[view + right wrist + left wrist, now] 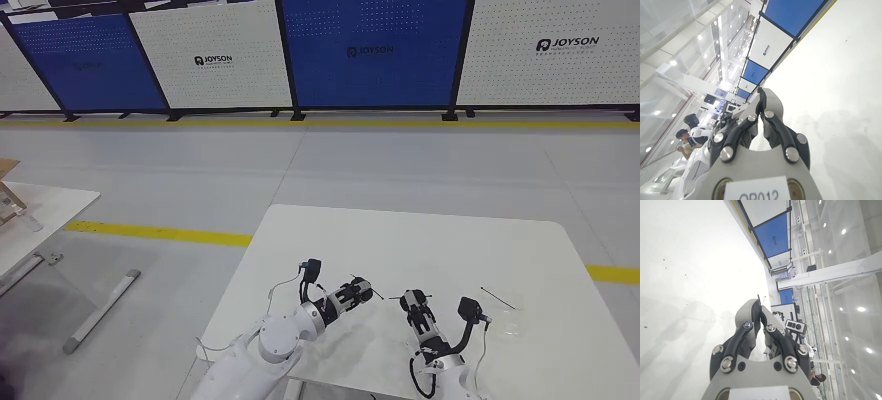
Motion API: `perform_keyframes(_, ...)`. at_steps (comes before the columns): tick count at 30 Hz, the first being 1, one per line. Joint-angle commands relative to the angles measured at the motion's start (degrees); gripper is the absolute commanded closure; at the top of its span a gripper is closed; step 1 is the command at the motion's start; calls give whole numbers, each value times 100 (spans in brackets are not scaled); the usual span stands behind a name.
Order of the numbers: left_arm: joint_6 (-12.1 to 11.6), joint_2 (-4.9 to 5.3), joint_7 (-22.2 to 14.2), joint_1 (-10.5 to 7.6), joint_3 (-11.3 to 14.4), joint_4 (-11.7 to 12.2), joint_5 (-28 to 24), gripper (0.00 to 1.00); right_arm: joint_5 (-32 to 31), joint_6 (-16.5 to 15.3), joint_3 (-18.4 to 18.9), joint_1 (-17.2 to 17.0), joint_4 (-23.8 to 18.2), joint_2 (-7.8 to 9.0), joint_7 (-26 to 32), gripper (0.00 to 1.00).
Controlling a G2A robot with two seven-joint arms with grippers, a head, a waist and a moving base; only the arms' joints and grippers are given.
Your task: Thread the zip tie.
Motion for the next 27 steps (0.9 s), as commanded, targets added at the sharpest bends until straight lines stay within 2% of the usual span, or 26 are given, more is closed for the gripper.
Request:
perform_keyframes(1,-12,-6,100,2,28,4,77,100,0,0,0,0,0,0,0,100)
perform_keyframes(5,-90,-29,286,7,111,38,144,100,0,0,0,0,0,0,0,100)
perform_keyframes(13,-96,-30,292,7,113,41,135,100,90,6,29,-17,8,-5,70,100)
perform_keyframes(20,-96,-30,292,7,113,41,135,100,317,-178,118,-16,80,-35,406,100)
perform_keyframes(27,-96,-30,292,7,113,41,135,100,317,-178,118,-16,80,-35,406,100)
